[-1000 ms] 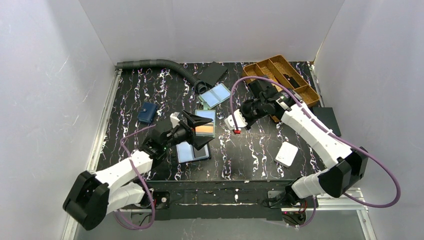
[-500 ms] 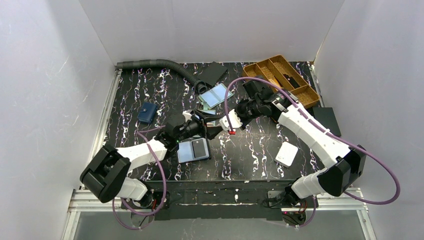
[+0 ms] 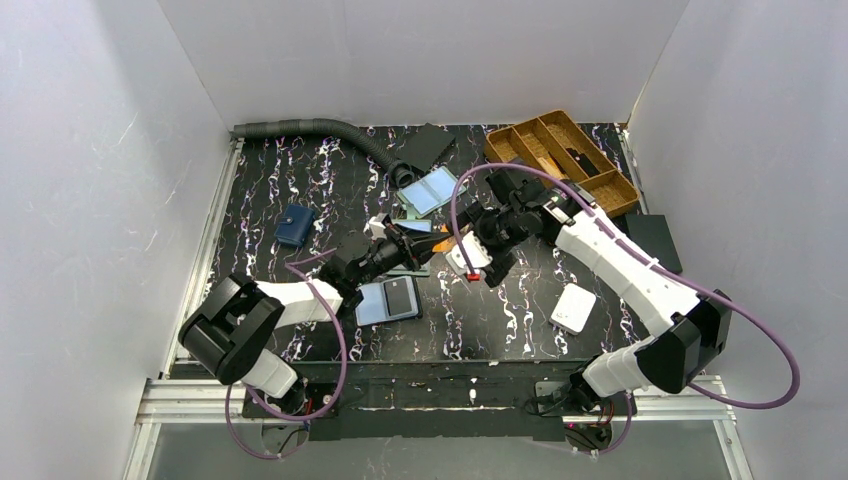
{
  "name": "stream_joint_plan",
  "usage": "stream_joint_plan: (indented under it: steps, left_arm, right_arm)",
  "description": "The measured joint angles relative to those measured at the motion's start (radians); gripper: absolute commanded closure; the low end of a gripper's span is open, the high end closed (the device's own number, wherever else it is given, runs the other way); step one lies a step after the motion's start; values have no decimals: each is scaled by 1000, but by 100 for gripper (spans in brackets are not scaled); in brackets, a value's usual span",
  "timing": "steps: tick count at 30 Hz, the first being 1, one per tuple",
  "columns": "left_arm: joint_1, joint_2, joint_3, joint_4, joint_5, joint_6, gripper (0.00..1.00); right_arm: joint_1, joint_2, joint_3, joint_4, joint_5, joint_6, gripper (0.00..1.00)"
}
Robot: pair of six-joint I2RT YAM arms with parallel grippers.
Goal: Take the credit cards out of the card holder
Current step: Place the credit card in the storage box.
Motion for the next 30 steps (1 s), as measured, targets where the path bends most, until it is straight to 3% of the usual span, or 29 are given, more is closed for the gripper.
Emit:
stream_joint_plan:
  steps: [3,7,15,22,30]
  left_arm:
    - [5,2,-32,60,-3,55,100]
    - [45,2,-69,94,3,262,100]
    - [45,-32,-100,116,63,834,100]
    - [-9,-93,-113,124,31,1040,100]
    - [-54,-129,-111,145,-35,1109,100]
  right_arm:
    - [-9,-12,0,-61,-31,-21,2]
    - [-74,-74,-1,-113,-95,88,2]
    - [-273,-211,-124,85,-326,793,2]
    - [-347,-149,-431,619,-537,1585,6]
    - [-388,-158,-634,1100,-611,2107,17]
